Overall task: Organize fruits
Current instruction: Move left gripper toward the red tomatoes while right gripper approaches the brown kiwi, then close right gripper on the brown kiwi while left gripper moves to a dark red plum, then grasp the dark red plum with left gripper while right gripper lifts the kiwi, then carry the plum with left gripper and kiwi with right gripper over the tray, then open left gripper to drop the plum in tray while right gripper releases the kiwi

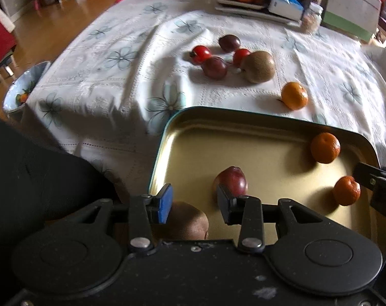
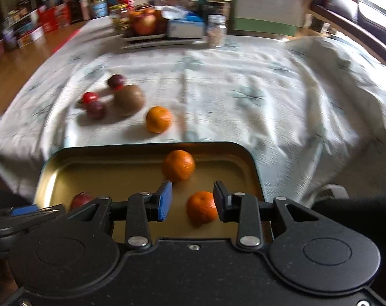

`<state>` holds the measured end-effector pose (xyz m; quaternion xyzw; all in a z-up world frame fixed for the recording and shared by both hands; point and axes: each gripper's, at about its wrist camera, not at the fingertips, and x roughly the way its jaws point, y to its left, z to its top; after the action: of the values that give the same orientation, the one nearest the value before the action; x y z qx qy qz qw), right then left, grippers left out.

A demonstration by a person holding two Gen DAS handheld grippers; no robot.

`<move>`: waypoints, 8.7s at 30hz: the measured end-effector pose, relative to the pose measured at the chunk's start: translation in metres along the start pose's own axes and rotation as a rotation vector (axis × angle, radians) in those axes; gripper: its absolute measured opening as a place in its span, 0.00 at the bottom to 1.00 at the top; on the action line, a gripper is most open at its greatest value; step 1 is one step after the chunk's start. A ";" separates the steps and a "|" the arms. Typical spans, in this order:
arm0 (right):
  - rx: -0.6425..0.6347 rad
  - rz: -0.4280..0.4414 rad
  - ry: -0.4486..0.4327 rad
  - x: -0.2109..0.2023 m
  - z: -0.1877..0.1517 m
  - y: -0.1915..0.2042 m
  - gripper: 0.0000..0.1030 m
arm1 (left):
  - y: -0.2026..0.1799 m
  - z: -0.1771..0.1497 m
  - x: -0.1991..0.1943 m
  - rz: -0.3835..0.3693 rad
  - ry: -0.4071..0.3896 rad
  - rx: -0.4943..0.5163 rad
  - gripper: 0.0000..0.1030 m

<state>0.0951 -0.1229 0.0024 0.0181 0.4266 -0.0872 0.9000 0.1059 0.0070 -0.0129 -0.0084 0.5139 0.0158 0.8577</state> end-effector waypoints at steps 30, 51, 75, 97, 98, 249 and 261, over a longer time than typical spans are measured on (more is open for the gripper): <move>0.046 0.128 0.055 0.078 0.111 -0.004 0.43 | 0.003 0.180 0.051 -0.006 -0.017 0.050 0.41; 0.119 0.275 0.242 0.144 0.139 0.031 0.44 | 0.033 0.222 0.108 0.035 0.119 -0.117 0.40; 0.072 0.108 0.206 0.174 0.153 0.092 0.57 | 0.074 0.225 0.067 0.024 0.044 -0.210 0.40; 0.120 0.145 0.308 0.197 0.158 0.090 0.54 | 0.069 0.225 0.082 0.031 0.082 -0.202 0.40; 0.122 0.147 0.309 0.197 0.159 0.090 0.55 | 0.069 0.225 0.083 0.032 0.083 -0.201 0.40; 0.133 0.008 -0.092 -0.045 -0.064 -0.010 0.54 | 0.001 -0.064 -0.035 -0.142 -0.178 0.068 0.38; 0.084 0.002 -0.114 -0.047 -0.066 -0.002 0.53 | 0.001 -0.063 -0.033 -0.131 -0.172 0.072 0.38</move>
<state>0.0150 -0.1113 -0.0030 0.0513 0.3705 -0.1049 0.9215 0.0353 0.0051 -0.0138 -0.0098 0.4369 -0.0580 0.8976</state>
